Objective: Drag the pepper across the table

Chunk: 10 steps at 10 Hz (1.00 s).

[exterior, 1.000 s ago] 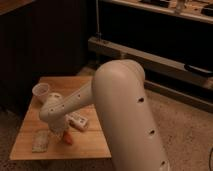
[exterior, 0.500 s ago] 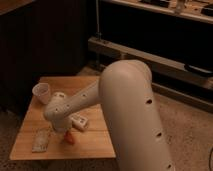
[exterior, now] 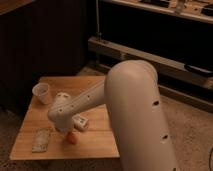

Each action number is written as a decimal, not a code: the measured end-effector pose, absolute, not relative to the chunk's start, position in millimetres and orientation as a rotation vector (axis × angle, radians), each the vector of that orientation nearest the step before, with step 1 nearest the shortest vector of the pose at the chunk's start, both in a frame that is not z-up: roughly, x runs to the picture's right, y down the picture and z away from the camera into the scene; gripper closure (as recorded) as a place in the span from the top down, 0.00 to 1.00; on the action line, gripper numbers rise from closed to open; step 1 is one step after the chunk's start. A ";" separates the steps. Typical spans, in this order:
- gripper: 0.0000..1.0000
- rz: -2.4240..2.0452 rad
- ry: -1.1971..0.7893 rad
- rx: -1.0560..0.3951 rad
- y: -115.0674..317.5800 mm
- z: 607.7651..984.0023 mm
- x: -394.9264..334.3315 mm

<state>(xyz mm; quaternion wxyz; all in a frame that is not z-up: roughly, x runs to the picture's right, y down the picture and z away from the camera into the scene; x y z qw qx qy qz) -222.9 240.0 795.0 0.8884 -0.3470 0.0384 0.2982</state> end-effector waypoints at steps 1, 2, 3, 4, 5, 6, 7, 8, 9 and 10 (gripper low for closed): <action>0.10 0.620 0.076 -0.719 240.0 795.0 -220.8; 0.10 0.620 0.073 -0.714 239.7 795.4 -218.4; 0.10 0.627 0.073 -0.712 239.7 795.7 -216.0; 0.10 0.630 0.071 -0.708 239.2 796.2 -214.0; 0.10 0.632 0.069 -0.706 239.1 796.1 -212.7; 0.10 0.636 0.067 -0.705 239.1 796.5 -209.7; 0.10 0.637 0.061 -0.702 238.6 796.7 -208.0; 0.10 0.640 0.059 -0.701 238.4 796.4 -206.8; 0.10 0.641 0.057 -0.698 238.2 795.9 -205.7; 0.10 0.643 0.055 -0.695 238.1 795.2 -203.8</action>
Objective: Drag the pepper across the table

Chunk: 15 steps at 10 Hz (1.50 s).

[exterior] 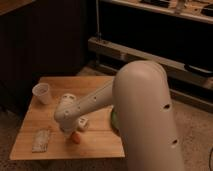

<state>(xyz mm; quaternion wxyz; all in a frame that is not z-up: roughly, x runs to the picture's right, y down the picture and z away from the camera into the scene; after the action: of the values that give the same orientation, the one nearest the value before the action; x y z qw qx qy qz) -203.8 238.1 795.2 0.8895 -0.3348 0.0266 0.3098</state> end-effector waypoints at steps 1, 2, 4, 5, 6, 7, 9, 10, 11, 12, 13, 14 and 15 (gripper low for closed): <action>0.10 0.646 0.054 -0.693 237.7 794.4 -202.3; 0.10 0.646 0.053 -0.690 237.4 793.9 -201.2; 0.10 0.653 0.044 -0.683 235.4 791.9 -195.7; 0.10 0.655 0.040 -0.682 235.0 791.0 -194.1; 0.10 0.658 0.036 -0.680 234.0 789.8 -191.9; 0.10 0.659 0.030 -0.677 232.4 788.5 -188.6; 0.10 0.663 0.029 -0.675 230.7 787.9 -182.4; 0.10 0.669 0.030 -0.675 230.1 788.1 -178.7; 0.10 0.676 0.031 -0.673 229.5 788.4 -173.6; 0.10 0.682 0.032 -0.672 229.2 788.9 -168.8; 0.10 0.684 0.033 -0.670 229.0 789.1 -165.9; 0.10 0.683 0.036 -0.669 229.4 789.9 -164.8; 0.10 0.680 0.039 -0.669 231.0 791.2 -163.9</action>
<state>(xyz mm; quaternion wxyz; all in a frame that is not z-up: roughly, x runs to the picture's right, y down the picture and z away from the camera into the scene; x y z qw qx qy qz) -163.9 231.0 791.2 0.8881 -0.3222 0.0190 0.3272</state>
